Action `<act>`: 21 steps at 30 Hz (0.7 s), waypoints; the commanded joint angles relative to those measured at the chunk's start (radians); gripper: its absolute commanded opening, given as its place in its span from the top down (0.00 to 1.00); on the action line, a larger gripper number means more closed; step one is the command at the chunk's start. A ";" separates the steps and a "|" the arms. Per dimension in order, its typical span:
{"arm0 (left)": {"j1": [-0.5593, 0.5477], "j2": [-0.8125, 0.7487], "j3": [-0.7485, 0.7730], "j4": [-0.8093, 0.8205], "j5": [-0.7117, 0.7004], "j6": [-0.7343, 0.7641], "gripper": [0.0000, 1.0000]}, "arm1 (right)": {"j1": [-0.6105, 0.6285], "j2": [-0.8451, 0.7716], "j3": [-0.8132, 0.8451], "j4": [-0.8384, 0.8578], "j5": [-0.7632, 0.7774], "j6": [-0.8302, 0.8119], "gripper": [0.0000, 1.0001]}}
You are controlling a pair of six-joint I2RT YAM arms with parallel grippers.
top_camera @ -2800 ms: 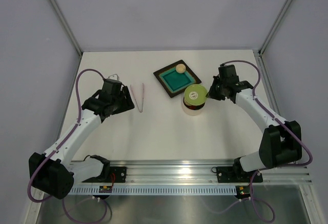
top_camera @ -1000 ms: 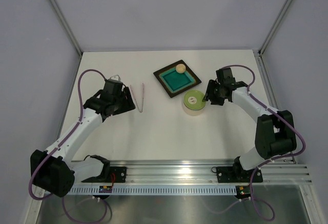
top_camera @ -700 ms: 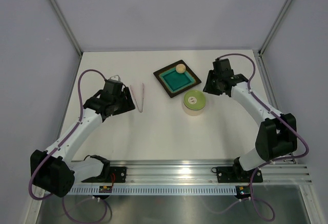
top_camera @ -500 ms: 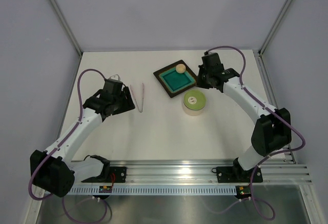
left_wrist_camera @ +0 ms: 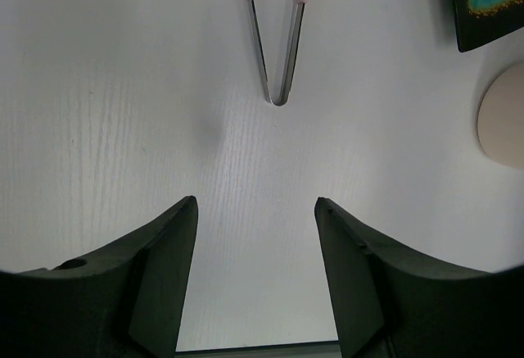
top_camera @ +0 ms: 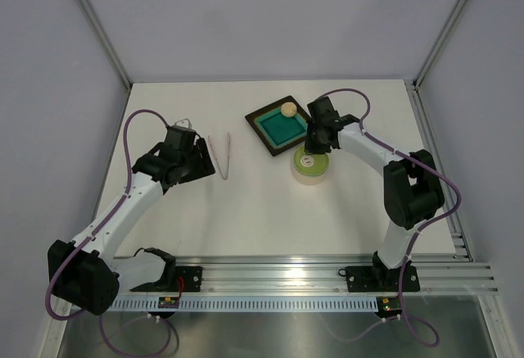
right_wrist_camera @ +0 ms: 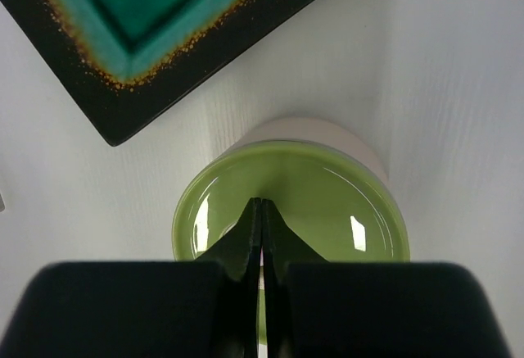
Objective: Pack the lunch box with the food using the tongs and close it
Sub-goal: Close the box lid on the packing box.
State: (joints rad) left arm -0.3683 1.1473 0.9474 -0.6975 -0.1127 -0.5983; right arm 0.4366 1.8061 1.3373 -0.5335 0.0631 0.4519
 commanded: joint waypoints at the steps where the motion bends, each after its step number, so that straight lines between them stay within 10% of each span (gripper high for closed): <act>1: 0.003 -0.020 0.021 0.024 -0.015 0.015 0.38 | -0.001 0.006 -0.035 0.006 0.027 0.001 1.00; 21: 0.003 -0.021 0.017 0.024 -0.016 0.012 0.38 | 0.030 -0.179 -0.079 -0.014 0.092 0.014 1.00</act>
State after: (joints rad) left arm -0.3683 1.1473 0.9474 -0.6979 -0.1131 -0.5983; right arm 0.4580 1.6466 1.3014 -0.5632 0.1310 0.4522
